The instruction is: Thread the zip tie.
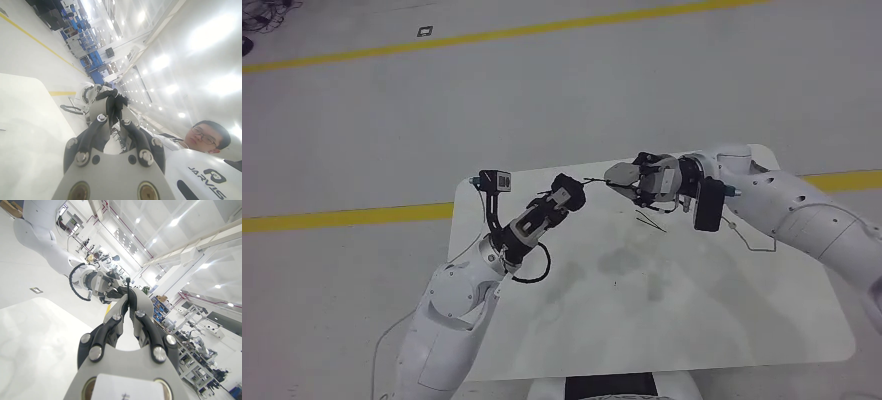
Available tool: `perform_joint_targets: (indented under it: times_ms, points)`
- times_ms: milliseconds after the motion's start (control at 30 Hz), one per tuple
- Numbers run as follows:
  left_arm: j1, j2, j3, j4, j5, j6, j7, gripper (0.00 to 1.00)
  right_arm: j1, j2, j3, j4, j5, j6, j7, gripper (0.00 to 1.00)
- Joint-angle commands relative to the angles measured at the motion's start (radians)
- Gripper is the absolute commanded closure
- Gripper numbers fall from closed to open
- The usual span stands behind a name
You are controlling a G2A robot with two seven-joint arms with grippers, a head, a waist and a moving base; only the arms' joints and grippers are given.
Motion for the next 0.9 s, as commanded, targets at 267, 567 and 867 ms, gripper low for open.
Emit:
perform_joint_targets:
  times_ms: [267,567,867]
  points:
    - [0.001,0.005,0.005,-0.007,-0.030,0.004,-0.015,1.00,0.020,-0.001,-0.042,0.003,0.018,0.000,0.000,1.00]
    - [0.004,0.009,0.007,-0.010,-0.038,0.006,-0.017,1.00,0.032,-0.006,-0.065,0.007,0.045,0.000,0.000,1.00]
    - [0.006,0.013,0.007,-0.013,-0.041,0.007,-0.017,1.00,0.046,-0.009,-0.085,0.003,0.045,0.000,0.000,1.00]
